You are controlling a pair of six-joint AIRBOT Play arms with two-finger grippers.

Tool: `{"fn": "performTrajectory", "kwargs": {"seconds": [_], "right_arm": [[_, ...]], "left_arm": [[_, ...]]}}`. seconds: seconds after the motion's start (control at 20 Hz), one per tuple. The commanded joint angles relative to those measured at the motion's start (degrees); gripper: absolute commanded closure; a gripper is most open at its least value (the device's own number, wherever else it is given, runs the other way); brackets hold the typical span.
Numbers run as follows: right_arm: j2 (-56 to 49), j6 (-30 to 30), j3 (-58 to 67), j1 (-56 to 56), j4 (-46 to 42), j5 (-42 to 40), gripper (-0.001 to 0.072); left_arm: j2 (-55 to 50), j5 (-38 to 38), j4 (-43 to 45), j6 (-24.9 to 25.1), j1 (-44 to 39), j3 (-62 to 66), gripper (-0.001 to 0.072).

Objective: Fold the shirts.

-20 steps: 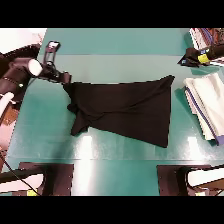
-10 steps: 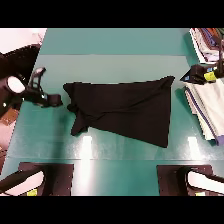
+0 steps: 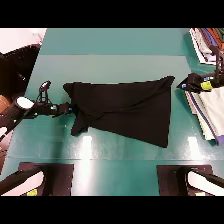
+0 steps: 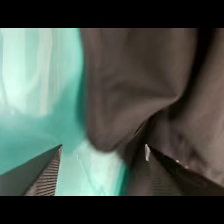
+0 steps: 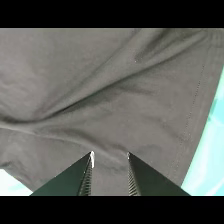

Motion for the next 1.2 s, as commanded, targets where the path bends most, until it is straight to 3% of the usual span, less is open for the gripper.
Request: {"fn": "performTrajectory", "kwargs": {"seconds": [0.0, 0.15, 0.2, 0.25, 0.3, 0.5, 0.8, 1.0, 1.05, 1.1, 1.15], "right_arm": [[0.26, 0.04, -0.55, 0.07, 0.22, 0.04, 0.0441], [0.33, 0.04, -0.55, -0.02, 0.17, 0.72, 0.0441], [0.31, 0.04, -0.55, -0.5, 0.17, 1.07, 0.0441], [0.31, 0.04, -0.55, -0.55, 0.15, 1.46, 0.0441], [0.33, 0.04, -0.55, -0.74, 0.11, 1.77, 0.044], [0.42, 0.04, -0.55, -1.4, -0.52, 2.71, 0.0441], [0.42, 0.52, -0.9, -2.64, -5.07, 8.48, 0.044], [4.92, 0.7, -12.79, -8.83, -5.84, 8.7, 0.044], [6.58, 0.68, -17.35, -10.49, -6.1, 7.91, 0.0416], [8.04, 0.68, -22.01, -12.11, -5.9, 7.1, 0.0235], [9.2, 0.68, -26.82, -13.55, -5.84, 6.51, 0.0163]], "left_arm": [[-1.92, 6.23, -3.26, 2.47, -4.61, -0.76, 0.0106], [-2.56, 3.56, -2.71, 2.38, -6.05, -0.59, 0.0108], [-2.54, 2.6, -1.75, 2.1, -5.75, -0.59, 0.0289], [-2.54, 1.88, -1.2, 2.03, -5.33, -0.59, 0.0549], [-2.54, 1.2, -0.76, 1.77, -4.44, -0.35, 0.0679], [-1.55, -10.14, 3.37, 1.27, 1.16, 6.05, 0.0681], [3.5, -19.78, 7.76, 1.51, 5.64, 14.36, 0.0681], [4.24, -22.71, 7.91, 2.86, 5.64, 14.38, 0.0681], [4.24, -22.71, 7.82, 2.86, 5.64, 14.38, 0.068], [4.24, -22.56, 7.82, 2.84, 5.64, 14.38, 0.068], [4.24, -22.51, 7.72, 2.84, 5.64, 14.38, 0.0681]]}}
